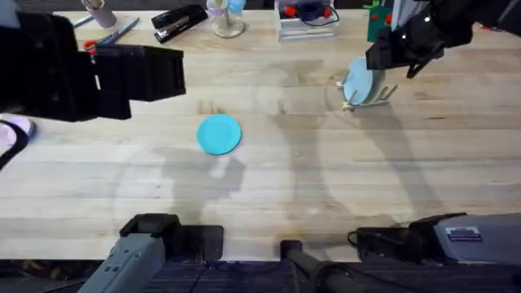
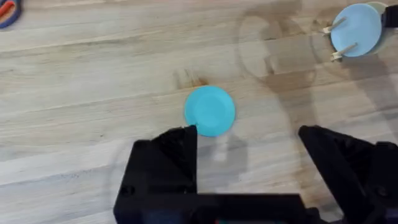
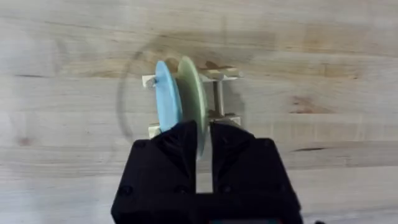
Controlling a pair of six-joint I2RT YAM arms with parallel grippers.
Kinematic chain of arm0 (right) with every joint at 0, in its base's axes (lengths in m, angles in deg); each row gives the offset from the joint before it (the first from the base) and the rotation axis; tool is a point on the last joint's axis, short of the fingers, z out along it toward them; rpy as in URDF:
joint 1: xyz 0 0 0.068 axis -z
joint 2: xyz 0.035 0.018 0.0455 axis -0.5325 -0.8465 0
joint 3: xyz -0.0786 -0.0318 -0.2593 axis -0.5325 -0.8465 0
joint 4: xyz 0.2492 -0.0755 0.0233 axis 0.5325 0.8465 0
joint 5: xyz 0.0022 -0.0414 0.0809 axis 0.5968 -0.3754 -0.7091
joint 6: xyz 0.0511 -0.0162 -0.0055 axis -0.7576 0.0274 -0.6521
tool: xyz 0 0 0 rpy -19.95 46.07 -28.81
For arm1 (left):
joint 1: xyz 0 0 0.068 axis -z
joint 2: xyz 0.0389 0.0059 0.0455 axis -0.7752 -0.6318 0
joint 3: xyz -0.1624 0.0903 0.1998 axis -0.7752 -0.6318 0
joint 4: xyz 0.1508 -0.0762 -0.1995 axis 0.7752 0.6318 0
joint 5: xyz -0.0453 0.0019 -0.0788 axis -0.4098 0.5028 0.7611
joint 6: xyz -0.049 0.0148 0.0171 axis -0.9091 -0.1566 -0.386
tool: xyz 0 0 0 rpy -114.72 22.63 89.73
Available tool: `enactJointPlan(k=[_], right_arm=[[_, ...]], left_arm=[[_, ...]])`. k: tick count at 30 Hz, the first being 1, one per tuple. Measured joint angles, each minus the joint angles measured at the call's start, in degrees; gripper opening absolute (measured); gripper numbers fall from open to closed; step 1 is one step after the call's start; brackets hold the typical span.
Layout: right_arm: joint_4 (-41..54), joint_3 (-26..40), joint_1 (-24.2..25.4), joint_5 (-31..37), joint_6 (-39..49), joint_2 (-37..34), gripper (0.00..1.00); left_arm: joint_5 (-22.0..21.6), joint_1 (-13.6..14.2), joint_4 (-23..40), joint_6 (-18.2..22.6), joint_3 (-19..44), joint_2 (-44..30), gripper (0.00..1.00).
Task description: Pick up the plates from the table one by one and place each into a slot on the dish rack.
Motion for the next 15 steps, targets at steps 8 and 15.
enactJointPlan(k=[8,15], right_arm=[[0.0,0.0,0.1,0.0,0.0,0.0,0.152],[0.1,0.0,0.1,0.0,0.0,0.3,0.184]], left_arm=[[0.0,0.0,0.0,0.0,0.0,0.0,0.993],[0.0,0.0,0.0,0.0,0.0,0.0,0.993]])
